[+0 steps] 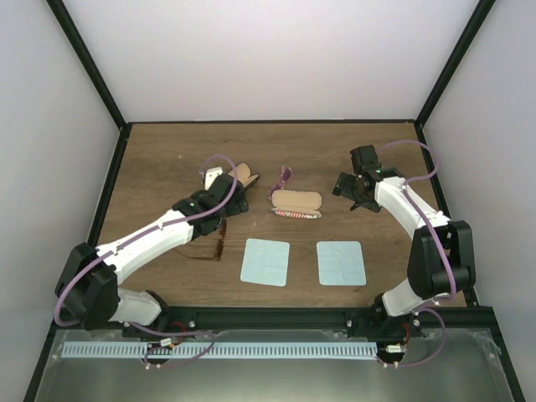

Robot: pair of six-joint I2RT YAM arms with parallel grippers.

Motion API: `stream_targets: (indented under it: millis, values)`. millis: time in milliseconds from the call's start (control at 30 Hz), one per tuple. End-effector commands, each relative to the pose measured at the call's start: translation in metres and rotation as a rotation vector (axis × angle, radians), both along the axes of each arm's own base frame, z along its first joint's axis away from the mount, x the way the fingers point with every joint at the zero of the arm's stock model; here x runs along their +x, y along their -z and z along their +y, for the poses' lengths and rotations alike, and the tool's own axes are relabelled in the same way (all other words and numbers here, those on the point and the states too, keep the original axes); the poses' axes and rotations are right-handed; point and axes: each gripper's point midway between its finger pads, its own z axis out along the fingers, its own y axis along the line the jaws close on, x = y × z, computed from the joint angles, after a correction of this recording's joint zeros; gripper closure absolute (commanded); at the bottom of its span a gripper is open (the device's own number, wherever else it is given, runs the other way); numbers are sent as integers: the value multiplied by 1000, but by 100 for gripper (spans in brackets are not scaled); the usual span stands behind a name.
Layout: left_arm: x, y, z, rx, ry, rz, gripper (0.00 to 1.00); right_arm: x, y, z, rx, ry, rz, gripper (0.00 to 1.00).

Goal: Organize the sunglasses
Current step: Adjust the glasses cleaning cloth at the center of the board.

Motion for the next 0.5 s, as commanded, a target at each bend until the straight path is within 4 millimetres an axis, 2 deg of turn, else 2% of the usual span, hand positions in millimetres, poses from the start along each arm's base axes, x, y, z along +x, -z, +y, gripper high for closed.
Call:
stream_targets:
  millis: [0, 267, 333, 400, 467]
  values:
    - [-2, -5, 4, -27, -12, -12, 0, 8, -13, 1, 1, 9, -29, 0]
    - [-4, -5, 5, -35, -17, -11, 0, 6, -12, -1, -16, -4, -19, 0]
    - [-4, -6, 5, -37, -19, -14, 0, 9, -23, 9, 14, -79, -70, 0]
    - [-3, -6, 4, -41, -17, -14, 0, 13, -43, 21, 43, -175, -163, 0]
    - [-5, -1, 12, -49, -89, 1, 0, 10, -60, 16, 31, -166, -215, 0]
